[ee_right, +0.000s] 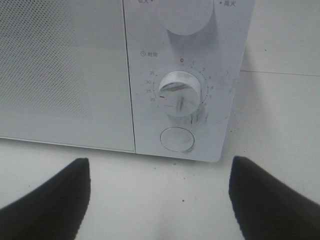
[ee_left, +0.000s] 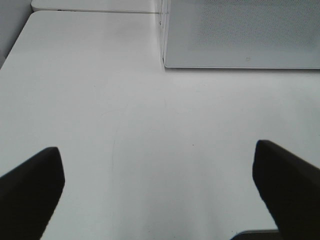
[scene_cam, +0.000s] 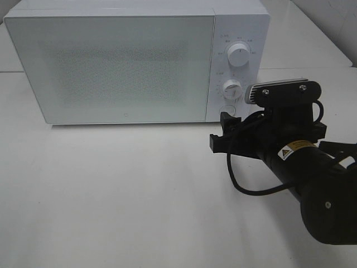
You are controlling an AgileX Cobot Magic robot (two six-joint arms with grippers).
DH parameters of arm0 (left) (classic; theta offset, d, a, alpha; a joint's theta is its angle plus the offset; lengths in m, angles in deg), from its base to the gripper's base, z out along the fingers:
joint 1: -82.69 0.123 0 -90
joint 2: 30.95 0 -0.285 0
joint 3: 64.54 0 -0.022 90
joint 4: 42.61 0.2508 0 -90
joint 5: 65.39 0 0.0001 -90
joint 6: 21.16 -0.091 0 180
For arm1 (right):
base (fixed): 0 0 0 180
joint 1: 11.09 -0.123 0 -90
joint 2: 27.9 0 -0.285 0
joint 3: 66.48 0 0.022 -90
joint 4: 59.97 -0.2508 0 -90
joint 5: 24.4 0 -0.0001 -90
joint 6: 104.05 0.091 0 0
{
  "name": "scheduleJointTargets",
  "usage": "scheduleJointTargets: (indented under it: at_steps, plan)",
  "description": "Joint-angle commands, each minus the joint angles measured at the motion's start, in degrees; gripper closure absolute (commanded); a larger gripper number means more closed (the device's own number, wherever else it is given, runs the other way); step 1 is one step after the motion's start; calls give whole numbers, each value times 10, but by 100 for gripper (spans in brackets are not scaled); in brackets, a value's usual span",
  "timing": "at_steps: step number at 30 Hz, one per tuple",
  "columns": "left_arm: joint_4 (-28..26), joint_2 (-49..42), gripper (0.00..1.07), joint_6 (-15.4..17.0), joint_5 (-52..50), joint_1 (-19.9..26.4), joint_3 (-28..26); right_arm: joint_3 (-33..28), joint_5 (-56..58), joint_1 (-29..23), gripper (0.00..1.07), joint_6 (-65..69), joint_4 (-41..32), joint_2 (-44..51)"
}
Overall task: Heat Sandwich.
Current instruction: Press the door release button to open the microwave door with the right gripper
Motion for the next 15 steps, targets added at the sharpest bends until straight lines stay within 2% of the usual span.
scheduleJointTargets:
  at_steps: [1,9,15]
  plan:
    - [1,-5,9,0,-1,1,1,5,8,-2,32,-7,-14,2]
    - [1,-5,9,0,-1,1,1,5,21,-2,32,-2,-40,2]
    - [1,-5,9,0,-1,1,1,5,21,-2,32,50,-43,2]
